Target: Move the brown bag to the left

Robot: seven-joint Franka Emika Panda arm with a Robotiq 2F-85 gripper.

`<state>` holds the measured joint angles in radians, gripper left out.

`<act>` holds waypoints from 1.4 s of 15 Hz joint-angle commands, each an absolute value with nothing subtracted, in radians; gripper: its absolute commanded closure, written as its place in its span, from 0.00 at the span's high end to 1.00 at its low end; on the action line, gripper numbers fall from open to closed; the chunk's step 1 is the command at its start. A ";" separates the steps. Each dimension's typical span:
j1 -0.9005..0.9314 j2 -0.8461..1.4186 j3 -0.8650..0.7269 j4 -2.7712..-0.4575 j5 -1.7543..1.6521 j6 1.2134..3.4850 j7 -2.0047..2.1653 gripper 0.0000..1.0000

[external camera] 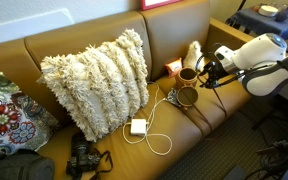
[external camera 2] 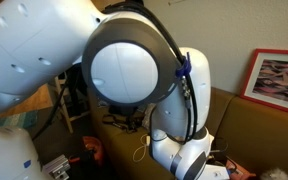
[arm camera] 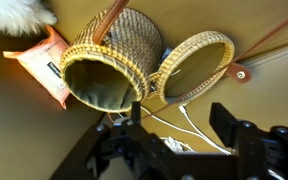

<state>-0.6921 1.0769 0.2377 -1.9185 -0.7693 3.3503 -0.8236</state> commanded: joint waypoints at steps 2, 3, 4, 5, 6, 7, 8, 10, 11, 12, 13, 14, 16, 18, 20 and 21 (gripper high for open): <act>-0.577 1.055 0.099 -1.917 -0.767 3.538 -0.750 1.00; -0.663 1.081 0.200 -1.846 -0.718 3.471 -0.848 1.00; -0.652 1.086 0.194 -1.826 -0.685 3.482 -0.849 1.00; -0.662 1.094 0.216 -1.790 -0.659 3.477 -0.861 1.00; -0.669 1.105 0.234 -1.748 -0.623 3.475 -0.878 1.00; -0.672 1.113 0.246 -1.714 -0.599 3.472 -0.889 1.00; -0.677 1.123 0.262 -1.678 -0.574 3.469 -0.902 1.00; -0.675 1.140 0.277 -1.613 -0.530 3.463 -0.917 1.00; -0.672 1.149 0.282 -1.581 -0.513 3.460 -0.923 1.00; -0.673 1.163 0.290 -1.546 -0.501 3.458 -0.930 1.00; -0.668 1.180 0.293 -1.508 -0.486 3.458 -0.934 1.00; -0.666 1.196 0.298 -1.477 -0.471 3.458 -0.935 1.00; -0.658 1.235 0.304 -1.406 -0.445 3.458 -0.938 1.00; -0.648 1.269 0.303 -1.352 -0.421 3.458 -0.933 1.00; -0.651 1.230 0.289 -1.405 -0.441 3.458 -0.888 1.00; -0.649 1.242 0.289 -1.388 -0.438 3.457 -0.887 1.00</act>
<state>-0.6486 1.2419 0.2893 -1.3884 -0.4381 3.4575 -0.8872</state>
